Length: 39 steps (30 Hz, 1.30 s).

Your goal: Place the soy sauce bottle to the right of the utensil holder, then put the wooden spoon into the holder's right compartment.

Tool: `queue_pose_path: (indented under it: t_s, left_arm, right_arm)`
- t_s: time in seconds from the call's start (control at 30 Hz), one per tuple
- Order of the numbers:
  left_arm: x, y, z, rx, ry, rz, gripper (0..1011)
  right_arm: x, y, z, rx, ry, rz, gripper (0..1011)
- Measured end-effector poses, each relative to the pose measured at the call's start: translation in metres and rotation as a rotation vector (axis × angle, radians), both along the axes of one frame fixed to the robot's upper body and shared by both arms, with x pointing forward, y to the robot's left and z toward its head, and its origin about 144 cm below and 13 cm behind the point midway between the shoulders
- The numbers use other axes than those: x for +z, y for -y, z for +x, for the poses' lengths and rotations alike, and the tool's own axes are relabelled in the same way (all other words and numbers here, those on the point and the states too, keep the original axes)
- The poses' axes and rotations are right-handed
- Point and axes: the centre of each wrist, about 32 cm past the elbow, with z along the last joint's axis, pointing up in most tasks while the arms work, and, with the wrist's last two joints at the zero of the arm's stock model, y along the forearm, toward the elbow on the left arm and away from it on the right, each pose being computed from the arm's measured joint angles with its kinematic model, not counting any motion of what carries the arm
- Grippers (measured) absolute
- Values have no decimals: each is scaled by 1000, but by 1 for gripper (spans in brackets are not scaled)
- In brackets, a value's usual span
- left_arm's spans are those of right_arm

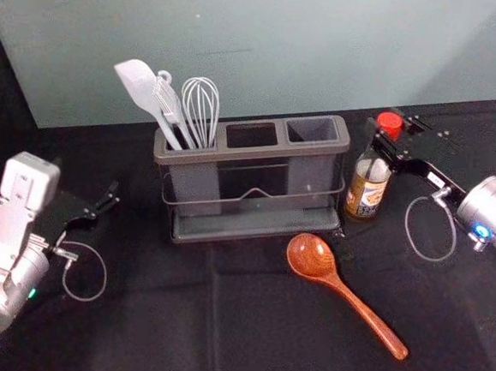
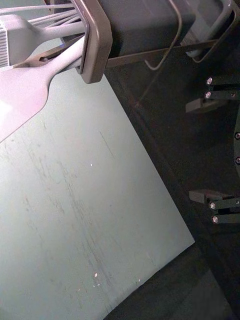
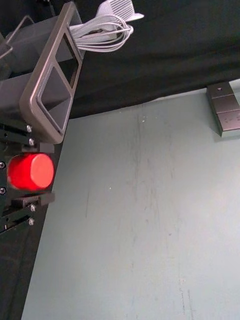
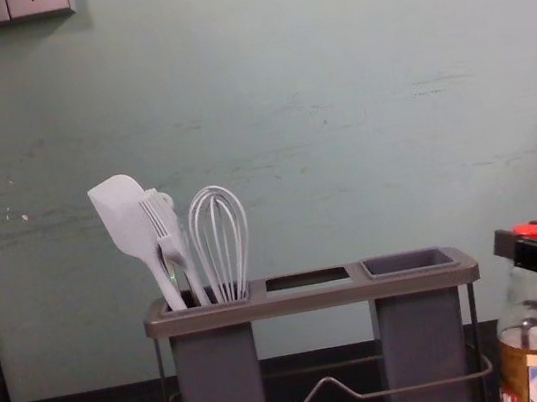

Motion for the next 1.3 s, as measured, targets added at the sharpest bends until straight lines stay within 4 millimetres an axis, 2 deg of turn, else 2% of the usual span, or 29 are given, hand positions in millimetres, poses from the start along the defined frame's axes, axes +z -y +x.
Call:
queue_pose_path:
  t_s: [0.27,0.6,0.8,1.13,1.3]
  left_arm:
    - [0,0,0,0,0,0,1005]
    - [0,0,0,0,0,0,1005]
    - [0,0,0,0,0,0,1005]
    - [0,0,0,0,0,0,1005]
    - [0,0,0,0,0,0,1005]
  right_arm:
    - [2,-1,1,-3,-4,16,724]
    - [22,10,-8,-8,42,16,995]
    - [31,16,-22,-3,63,-11,1004]
    - [42,17,-70,57,100,-87,1004]
    - [43,14,-86,104,93,-110,1004]
